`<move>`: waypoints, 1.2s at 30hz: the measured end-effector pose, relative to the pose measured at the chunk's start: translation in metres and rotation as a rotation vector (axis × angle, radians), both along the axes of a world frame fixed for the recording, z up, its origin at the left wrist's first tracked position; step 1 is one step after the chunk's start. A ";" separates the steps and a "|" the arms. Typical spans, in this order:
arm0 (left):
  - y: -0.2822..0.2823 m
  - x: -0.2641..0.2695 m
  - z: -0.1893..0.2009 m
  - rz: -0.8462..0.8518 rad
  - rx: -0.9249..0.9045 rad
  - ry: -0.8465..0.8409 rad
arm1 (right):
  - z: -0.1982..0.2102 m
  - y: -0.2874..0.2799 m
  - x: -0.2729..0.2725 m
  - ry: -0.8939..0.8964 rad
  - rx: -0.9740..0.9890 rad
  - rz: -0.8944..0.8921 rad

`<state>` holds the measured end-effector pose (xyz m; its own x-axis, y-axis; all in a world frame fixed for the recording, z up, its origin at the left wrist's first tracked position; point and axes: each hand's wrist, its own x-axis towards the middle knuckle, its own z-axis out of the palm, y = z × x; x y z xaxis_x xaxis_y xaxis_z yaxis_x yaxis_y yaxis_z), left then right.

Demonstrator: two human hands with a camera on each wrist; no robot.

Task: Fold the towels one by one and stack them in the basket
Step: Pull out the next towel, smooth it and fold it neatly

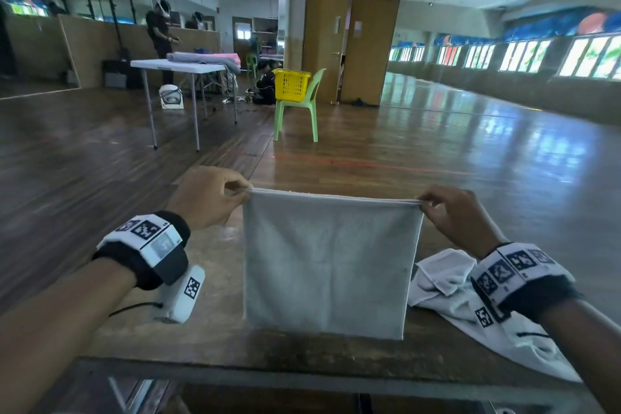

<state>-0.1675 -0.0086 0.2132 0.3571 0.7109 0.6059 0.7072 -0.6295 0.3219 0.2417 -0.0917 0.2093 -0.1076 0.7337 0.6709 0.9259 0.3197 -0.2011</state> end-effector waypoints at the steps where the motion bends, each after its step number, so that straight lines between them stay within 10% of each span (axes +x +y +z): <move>1: -0.002 0.001 0.003 -0.005 -0.032 -0.013 | 0.002 -0.002 -0.001 0.025 -0.022 -0.010; 15: -0.014 -0.024 0.017 -0.333 -0.685 -0.005 | 0.025 -0.030 0.015 0.377 -0.589 0.144; 30: 0.057 0.005 -0.087 -0.018 -0.377 0.108 | -0.085 0.062 0.018 0.320 -0.565 -0.051; 36: 0.026 0.001 -0.162 -0.118 -0.259 0.201 | -0.163 0.029 0.003 -0.122 -0.386 0.037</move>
<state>-0.1662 0.0176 0.0511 0.5400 0.7782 0.3205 0.6994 -0.6268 0.3434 0.2450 -0.0630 0.0462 -0.2004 0.9233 0.3277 0.9398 0.2757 -0.2019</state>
